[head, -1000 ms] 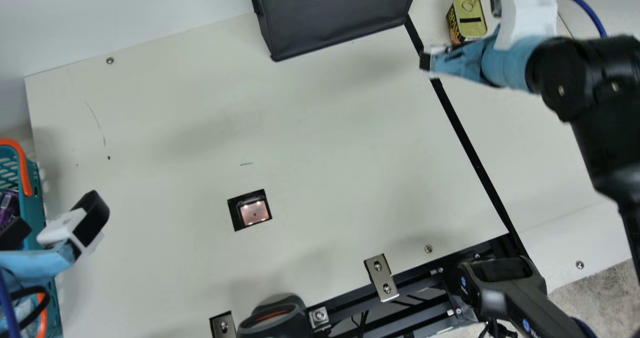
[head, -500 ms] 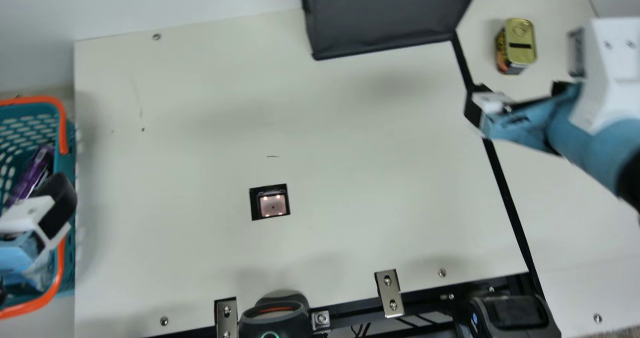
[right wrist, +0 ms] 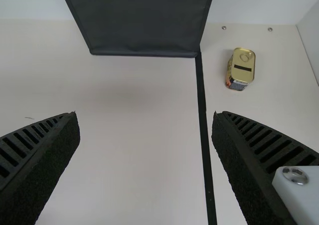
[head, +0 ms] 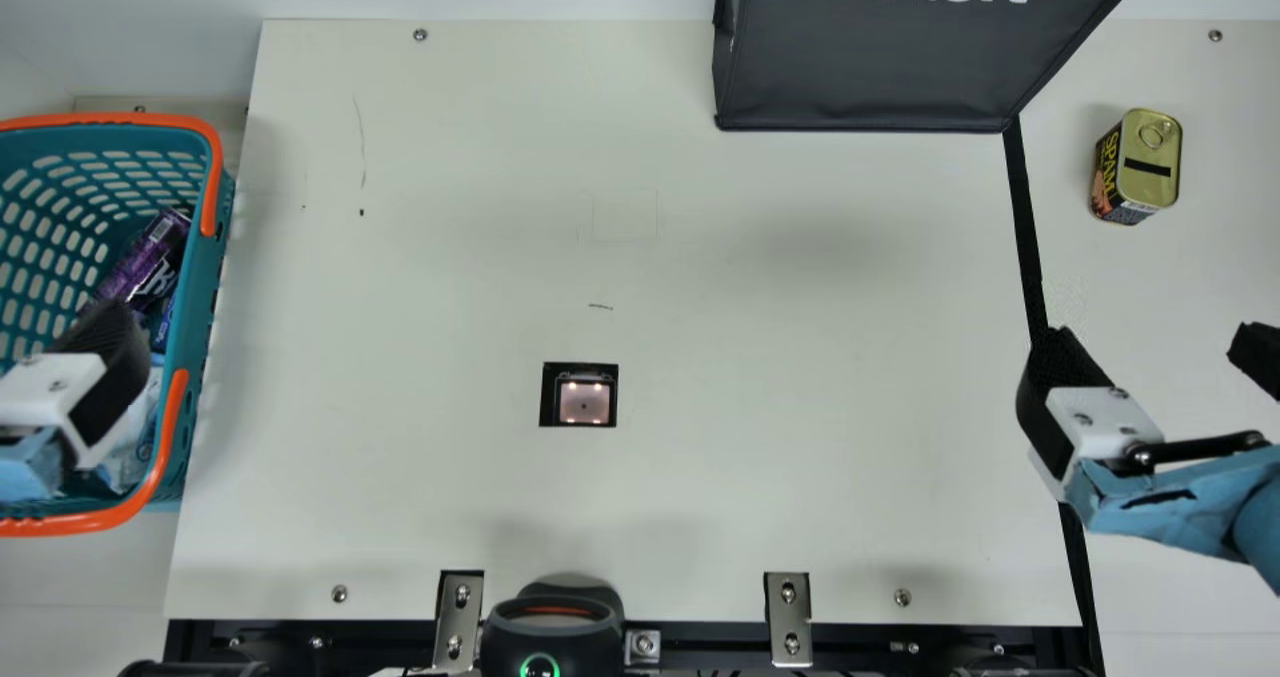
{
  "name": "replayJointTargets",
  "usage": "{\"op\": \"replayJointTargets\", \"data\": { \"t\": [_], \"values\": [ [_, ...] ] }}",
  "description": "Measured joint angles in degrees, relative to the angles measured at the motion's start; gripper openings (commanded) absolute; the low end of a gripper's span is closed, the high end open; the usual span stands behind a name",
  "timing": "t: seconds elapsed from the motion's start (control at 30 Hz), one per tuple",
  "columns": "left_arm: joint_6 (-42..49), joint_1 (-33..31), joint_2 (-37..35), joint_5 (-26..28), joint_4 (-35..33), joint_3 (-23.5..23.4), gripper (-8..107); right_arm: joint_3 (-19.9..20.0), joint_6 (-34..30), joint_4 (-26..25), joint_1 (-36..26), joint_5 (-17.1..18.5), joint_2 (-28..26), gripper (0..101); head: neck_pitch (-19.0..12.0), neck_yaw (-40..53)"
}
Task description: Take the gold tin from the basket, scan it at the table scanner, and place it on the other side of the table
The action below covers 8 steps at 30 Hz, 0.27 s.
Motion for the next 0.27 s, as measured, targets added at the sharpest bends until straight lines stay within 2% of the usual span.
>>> {"op": "replayJointTargets", "data": {
  "t": [0.27],
  "values": [
    [0.00,0.00,0.00,-0.30,0.00,0.00,90,-0.03,0.00,-0.05,0.00,0.00,0.00,95,-0.09,0.00]
  ]
}}
